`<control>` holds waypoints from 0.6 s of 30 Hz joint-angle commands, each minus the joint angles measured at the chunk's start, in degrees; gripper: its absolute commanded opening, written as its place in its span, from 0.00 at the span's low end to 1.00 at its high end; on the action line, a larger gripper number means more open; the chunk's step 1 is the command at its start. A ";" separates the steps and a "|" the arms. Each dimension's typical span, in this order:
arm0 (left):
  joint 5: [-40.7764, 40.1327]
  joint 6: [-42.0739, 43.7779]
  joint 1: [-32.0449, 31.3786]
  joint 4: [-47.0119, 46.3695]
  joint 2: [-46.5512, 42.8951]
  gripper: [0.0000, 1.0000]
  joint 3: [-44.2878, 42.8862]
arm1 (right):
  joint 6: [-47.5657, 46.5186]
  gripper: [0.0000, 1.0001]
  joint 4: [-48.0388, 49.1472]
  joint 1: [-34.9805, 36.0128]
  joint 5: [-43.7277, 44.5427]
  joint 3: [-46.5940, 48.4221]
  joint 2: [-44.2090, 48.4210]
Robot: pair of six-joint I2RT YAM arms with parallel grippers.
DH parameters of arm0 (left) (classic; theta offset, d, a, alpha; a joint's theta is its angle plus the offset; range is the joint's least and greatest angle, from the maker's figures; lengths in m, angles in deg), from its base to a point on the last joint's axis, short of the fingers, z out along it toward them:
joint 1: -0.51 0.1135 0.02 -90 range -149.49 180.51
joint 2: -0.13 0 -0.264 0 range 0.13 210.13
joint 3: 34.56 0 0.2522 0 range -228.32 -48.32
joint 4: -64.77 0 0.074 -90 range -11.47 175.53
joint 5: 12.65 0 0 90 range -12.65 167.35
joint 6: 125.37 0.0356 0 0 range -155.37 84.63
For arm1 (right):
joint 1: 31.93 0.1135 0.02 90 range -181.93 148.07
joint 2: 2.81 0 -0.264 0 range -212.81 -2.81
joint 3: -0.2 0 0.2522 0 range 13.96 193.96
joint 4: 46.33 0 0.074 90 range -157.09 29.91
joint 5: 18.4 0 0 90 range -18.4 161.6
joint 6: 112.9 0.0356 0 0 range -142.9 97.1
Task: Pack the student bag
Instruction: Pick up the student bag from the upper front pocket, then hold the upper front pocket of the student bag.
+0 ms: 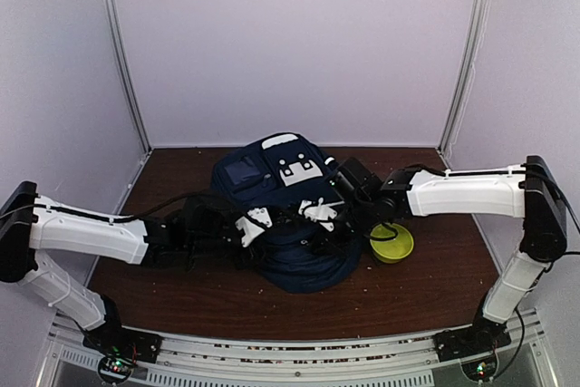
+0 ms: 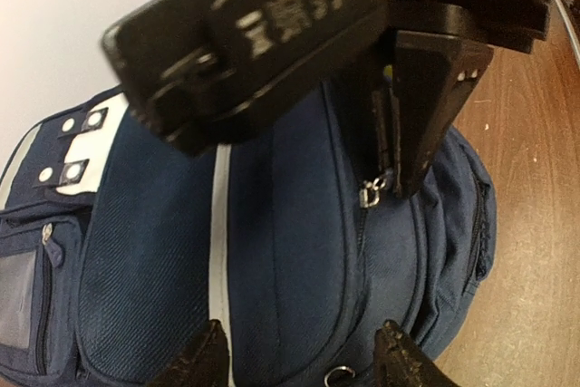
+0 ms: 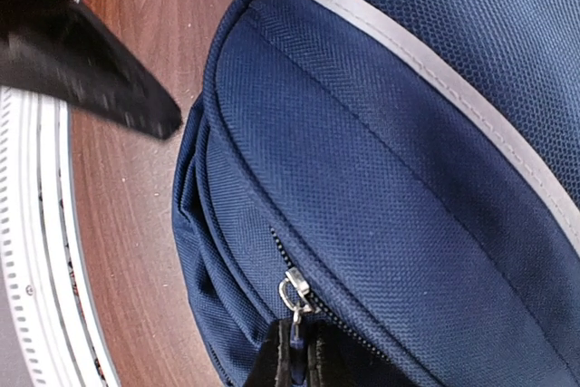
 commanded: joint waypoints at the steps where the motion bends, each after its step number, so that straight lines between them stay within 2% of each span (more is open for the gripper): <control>1: 1.97 3.69 -1.03 -3.05 3.22 0.56 -3.32 | 0.51 0.02 -3.19 -1.39 -4.06 1.46 1.89; 5: 1.24 4.24 -1.07 -7.05 5.08 0.55 -3.11 | 1.47 0.02 -3.02 -2.37 -6.04 1.95 1.37; 10: -0.50 5.42 -1.10 -7.98 7.87 0.49 -4.51 | 2.02 0.02 -3.04 -2.79 -7.75 1.72 1.37; 13: -2.69 5.96 -1.10 -7.96 8.62 0.40 -4.87 | 2.51 0.02 -2.82 -3.20 -8.58 1.40 1.28; 18: -5.95 6.26 -1.09 -6.46 8.06 0.17 -5.12 | 2.25 0.01 -4.37 -4.70 -8.52 1.59 0.76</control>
